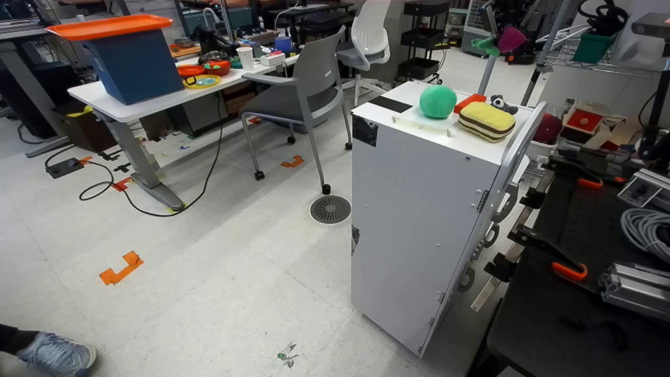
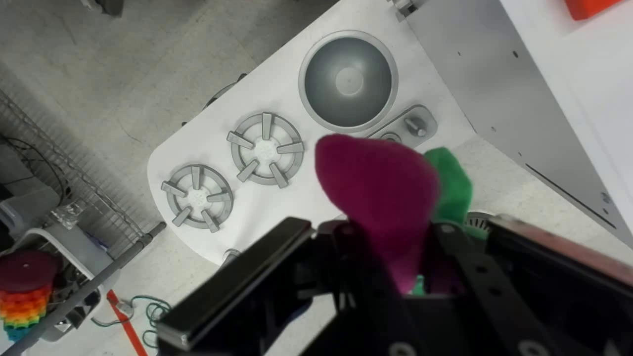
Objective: Put the beetroot plushy in the sink
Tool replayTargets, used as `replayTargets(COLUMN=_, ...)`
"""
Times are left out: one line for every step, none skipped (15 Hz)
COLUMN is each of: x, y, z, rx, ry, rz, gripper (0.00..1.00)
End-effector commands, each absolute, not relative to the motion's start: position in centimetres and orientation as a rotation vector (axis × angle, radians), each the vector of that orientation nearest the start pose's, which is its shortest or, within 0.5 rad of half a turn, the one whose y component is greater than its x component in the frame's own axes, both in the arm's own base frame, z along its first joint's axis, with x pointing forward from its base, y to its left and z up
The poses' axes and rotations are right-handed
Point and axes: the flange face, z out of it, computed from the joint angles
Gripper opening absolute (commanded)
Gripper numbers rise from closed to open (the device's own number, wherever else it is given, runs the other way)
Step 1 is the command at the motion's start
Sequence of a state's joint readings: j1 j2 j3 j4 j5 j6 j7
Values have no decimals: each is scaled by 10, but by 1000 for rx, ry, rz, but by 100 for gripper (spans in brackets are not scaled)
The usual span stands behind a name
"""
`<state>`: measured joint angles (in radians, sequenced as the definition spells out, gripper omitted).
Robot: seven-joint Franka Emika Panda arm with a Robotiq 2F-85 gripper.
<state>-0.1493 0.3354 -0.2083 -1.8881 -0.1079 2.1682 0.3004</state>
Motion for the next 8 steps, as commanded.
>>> replayTargets(x=583, y=-211, z=326, rx=-3155, ry=862, rz=35, gripper=5)
replayTargets(x=583, y=-211, z=324, rx=-3155, ry=843, rz=28, gripper=5)
replayTargets(x=583, y=-212, z=323, rx=-3151, ry=826, rz=14, gripper=5)
replayTargets(x=583, y=-212, z=323, rx=-3142, ry=821, rz=3, gripper=5)
replayTargets(x=582, y=-212, z=323, rx=-3125, ry=809, rz=-22, gripper=5)
replayTargets(x=583, y=-211, z=322, rx=-3107, ry=801, rz=-49, gripper=5)
replayTargets(x=584, y=-210, z=322, rx=-3086, ry=804, rz=-74, gripper=5)
replayTargets(x=584, y=-209, z=321, rx=-3066, ry=795, rz=-98, gripper=5)
